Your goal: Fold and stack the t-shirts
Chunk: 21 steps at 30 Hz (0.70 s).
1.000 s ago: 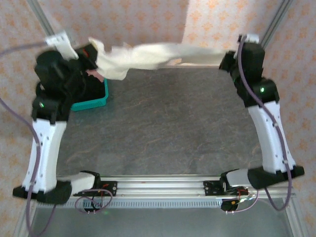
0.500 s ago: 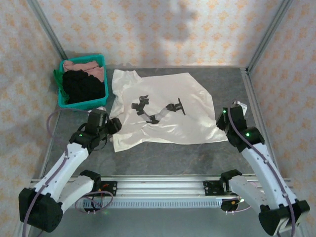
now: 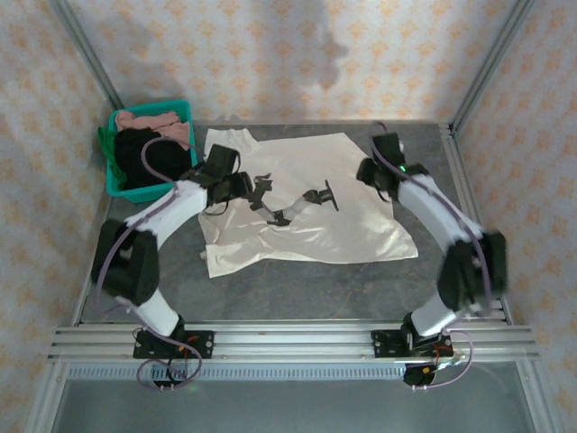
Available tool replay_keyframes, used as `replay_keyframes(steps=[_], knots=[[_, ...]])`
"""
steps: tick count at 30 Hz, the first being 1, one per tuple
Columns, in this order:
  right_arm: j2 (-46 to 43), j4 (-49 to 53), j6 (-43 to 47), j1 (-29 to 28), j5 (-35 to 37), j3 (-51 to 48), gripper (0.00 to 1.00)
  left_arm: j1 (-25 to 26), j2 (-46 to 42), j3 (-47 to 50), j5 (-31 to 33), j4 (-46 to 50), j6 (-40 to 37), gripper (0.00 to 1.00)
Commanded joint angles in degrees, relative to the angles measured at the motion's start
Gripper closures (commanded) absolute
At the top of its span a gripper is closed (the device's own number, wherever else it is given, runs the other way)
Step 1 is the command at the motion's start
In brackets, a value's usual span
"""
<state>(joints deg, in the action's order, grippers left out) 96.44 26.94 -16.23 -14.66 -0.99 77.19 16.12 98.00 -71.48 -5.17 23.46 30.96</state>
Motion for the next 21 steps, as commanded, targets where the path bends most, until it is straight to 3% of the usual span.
replay_keyframes(steps=[1, 4, 8, 13, 15, 17, 21], knots=[[14.8, 3.4, 2.7, 2.2, 3.2, 13.9, 0.51, -0.8, 7.4, -8.2, 3.4, 3.6, -2.4, 0.39], [27.8, 8.0, 3.7, 5.0, 2.6, 28.3, 0.49, -1.7, 14.4, -14.3, 2.8, 6.9, -3.2, 0.39], [40.2, 14.4, 6.1, 8.6, -7.1, 43.8, 0.46, -3.1, 17.2, -15.4, 2.8, 8.0, -3.9, 0.39], [48.5, 19.9, 8.7, 9.0, -11.5, 53.2, 0.46, -4.4, 18.6, -15.4, 1.0, 7.8, -4.4, 0.39], [49.5, 20.4, 9.4, 9.0, -16.7, 54.3, 0.56, -4.7, 18.5, -15.4, 0.5, 7.6, -4.4, 0.39], [48.3, 20.2, 9.2, 8.7, -19.0, 53.3, 0.75, -5.0, 18.5, -15.3, -0.3, 7.4, -4.6, 0.39], [41.5, 17.3, 10.7, 6.4, -17.3, 46.5, 0.95, -5.7, 18.4, -14.9, -1.7, 7.5, -5.2, 0.41]])
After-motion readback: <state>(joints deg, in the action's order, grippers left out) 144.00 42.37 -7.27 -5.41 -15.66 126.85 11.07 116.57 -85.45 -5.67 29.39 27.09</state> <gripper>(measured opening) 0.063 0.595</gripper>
